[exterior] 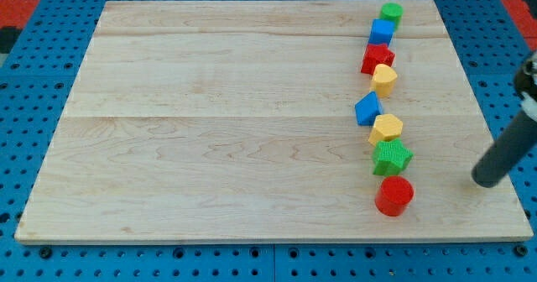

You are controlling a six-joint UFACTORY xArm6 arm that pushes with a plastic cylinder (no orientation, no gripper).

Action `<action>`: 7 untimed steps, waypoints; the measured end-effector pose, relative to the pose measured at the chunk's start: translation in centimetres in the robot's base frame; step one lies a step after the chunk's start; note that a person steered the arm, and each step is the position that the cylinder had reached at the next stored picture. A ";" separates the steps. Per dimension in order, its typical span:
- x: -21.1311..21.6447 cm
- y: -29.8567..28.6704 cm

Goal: Move the green star towards the center left

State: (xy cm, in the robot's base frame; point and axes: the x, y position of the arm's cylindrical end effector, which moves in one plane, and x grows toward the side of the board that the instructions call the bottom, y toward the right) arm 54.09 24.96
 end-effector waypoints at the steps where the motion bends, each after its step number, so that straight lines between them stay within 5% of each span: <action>1: -1.3 -3.0; 3: -2.9 -18.1; 5: -9.4 -36.2; 6: -8.7 -40.8; 7: -14.4 -41.8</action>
State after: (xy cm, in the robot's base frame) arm 39.64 -16.88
